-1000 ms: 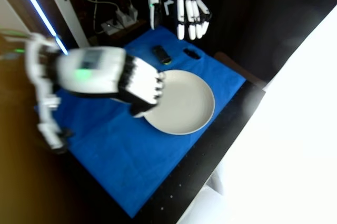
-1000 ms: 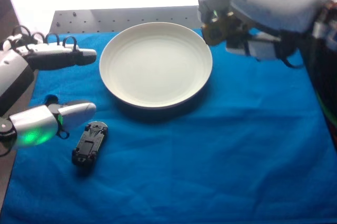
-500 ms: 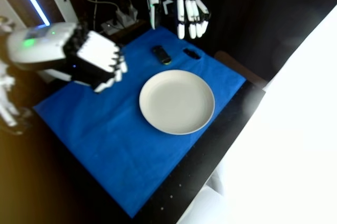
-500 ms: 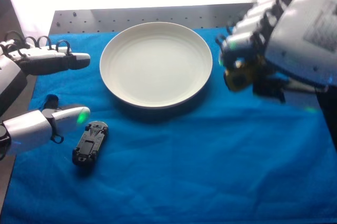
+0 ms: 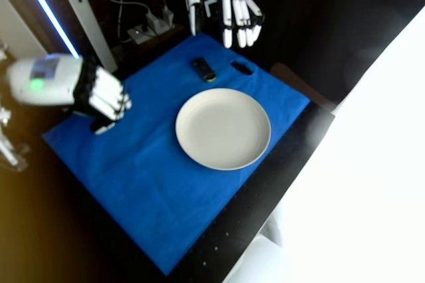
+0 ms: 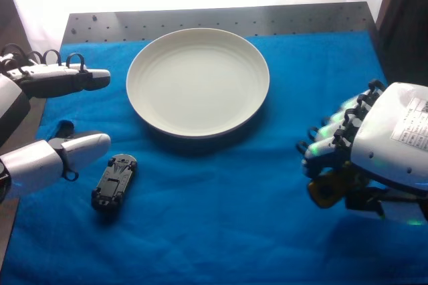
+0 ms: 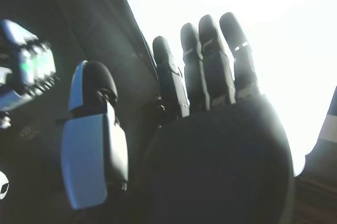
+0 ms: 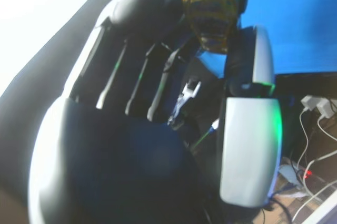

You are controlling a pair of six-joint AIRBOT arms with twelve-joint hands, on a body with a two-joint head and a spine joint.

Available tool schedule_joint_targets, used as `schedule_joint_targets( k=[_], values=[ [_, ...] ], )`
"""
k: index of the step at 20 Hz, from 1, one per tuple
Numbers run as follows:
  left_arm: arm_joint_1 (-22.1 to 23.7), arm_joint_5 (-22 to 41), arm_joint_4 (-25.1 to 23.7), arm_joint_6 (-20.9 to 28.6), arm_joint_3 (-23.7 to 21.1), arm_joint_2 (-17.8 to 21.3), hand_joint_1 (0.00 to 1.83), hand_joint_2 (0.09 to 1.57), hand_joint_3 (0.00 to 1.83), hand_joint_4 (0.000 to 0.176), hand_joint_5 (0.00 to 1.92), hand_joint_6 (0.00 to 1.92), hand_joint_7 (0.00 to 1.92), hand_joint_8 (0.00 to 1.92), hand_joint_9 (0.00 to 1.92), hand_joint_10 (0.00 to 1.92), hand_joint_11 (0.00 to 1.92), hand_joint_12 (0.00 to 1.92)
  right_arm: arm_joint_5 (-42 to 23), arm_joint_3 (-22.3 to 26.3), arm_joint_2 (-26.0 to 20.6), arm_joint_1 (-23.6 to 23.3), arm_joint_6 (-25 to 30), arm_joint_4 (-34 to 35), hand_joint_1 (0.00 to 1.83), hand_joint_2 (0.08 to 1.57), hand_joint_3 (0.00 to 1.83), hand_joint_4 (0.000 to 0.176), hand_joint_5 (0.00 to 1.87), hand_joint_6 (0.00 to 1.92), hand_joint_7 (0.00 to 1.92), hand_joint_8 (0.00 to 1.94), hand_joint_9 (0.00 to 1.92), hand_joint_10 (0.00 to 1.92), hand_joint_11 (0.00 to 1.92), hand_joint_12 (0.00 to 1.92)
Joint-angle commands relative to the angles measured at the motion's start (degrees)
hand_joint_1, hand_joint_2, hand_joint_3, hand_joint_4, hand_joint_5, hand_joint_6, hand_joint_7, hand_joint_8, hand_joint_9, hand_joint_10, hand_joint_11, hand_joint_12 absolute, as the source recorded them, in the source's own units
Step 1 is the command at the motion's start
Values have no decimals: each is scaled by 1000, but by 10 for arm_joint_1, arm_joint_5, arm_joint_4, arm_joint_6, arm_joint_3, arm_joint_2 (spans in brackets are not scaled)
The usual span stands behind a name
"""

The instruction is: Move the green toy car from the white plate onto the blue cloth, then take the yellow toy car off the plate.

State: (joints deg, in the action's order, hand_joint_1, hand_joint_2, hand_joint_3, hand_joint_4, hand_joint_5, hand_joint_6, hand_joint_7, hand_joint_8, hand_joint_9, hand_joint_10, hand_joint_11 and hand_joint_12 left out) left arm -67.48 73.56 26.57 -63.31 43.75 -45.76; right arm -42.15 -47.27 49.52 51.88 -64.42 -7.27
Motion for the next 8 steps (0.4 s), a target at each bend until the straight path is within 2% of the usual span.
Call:
schedule_joint_targets(
  k=[1, 2, 3, 4, 5, 6, 8],
  values=[
    [4, 73, -11, 2, 0, 4, 596, 1124, 0, 124, 600, 3, 497, 4, 434, 9, 0, 1157, -78, 1, 2, -6, -2, 0, 906, 880, 0, 0, 104, 444, 193, 442, 62, 912, 18, 1645],
    [4, 73, -11, 2, 0, 4, 596, 1124, 0, 124, 600, 3, 497, 4, 434, 9, 0, 1157, -78, 1, 2, -6, -2, 2, 906, 880, 0, 0, 104, 444, 193, 442, 62, 912, 18, 1645],
    [4, 74, -11, 2, 0, 4, 595, 1125, 0, 118, 601, 3, 499, 3, 439, 11, 0, 1177, -78, 0, 2, -6, -2, 4, 867, 864, 0, 0, 29, 375, 126, 341, 12, 826, 3, 1618],
    [4, 75, -11, 2, 0, 4, 604, 1124, 0, 106, 608, 5, 510, 7, 451, 15, 0, 1205, -78, -1, 2, -6, -2, 5, 833, 862, 0, 0, 5, 373, 70, 297, 2, 576, 0, 1637],
    [4, 75, -11, 2, 0, 4, 611, 1121, 0, 107, 614, 5, 517, 7, 461, 17, 0, 1231, -79, -2, 2, -6, -2, 5, 823, 854, 0, 0, 0, 425, 92, 280, 0, 420, 0, 1627],
    [4, 76, -10, 2, 0, 4, 625, 1125, 1, 84, 620, 7, 525, 9, 469, 20, 0, 1225, -79, -2, 1, -6, -2, 6, 800, 861, 0, 0, 0, 465, 94, 274, 0, 389, 0, 1569],
    [3, 78, -9, 2, -1, 4, 611, 1123, 0, 91, 616, 3, 513, 2, 451, 11, 0, 1157, -83, -2, 1, -6, -2, 9, 763, 894, 0, 0, 0, 563, 119, 280, 0, 440, 0, 1509]
  ],
)
